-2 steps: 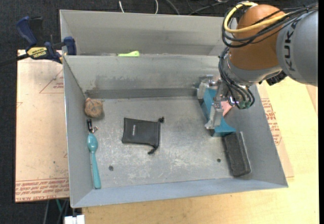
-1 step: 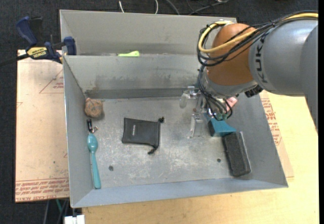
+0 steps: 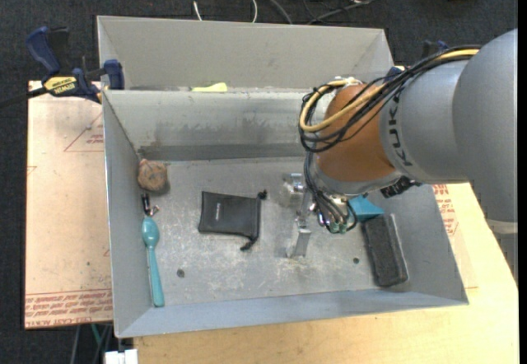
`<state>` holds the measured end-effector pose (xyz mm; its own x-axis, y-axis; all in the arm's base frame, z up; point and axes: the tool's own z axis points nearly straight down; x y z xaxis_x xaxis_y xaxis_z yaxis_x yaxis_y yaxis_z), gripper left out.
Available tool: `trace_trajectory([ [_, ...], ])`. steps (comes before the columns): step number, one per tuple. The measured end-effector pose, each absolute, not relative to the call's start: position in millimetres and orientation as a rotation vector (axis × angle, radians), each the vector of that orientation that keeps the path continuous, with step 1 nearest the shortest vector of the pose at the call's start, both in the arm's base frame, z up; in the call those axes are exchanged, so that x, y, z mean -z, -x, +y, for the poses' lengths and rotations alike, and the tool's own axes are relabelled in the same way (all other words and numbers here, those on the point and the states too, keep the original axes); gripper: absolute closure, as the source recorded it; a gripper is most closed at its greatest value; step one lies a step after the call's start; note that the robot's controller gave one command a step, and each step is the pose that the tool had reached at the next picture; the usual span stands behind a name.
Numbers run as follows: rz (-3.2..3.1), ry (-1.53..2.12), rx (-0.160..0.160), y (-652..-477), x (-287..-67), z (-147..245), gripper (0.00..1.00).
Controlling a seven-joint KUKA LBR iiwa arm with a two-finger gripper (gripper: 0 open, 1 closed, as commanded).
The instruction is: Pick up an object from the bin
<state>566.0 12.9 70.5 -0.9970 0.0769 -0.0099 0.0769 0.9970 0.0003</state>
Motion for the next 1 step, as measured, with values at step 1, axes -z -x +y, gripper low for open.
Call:
trace_trajectory([
  [1,3.127,0.099,-0.002,-603.4,-71.2,47.3,0.00],
])
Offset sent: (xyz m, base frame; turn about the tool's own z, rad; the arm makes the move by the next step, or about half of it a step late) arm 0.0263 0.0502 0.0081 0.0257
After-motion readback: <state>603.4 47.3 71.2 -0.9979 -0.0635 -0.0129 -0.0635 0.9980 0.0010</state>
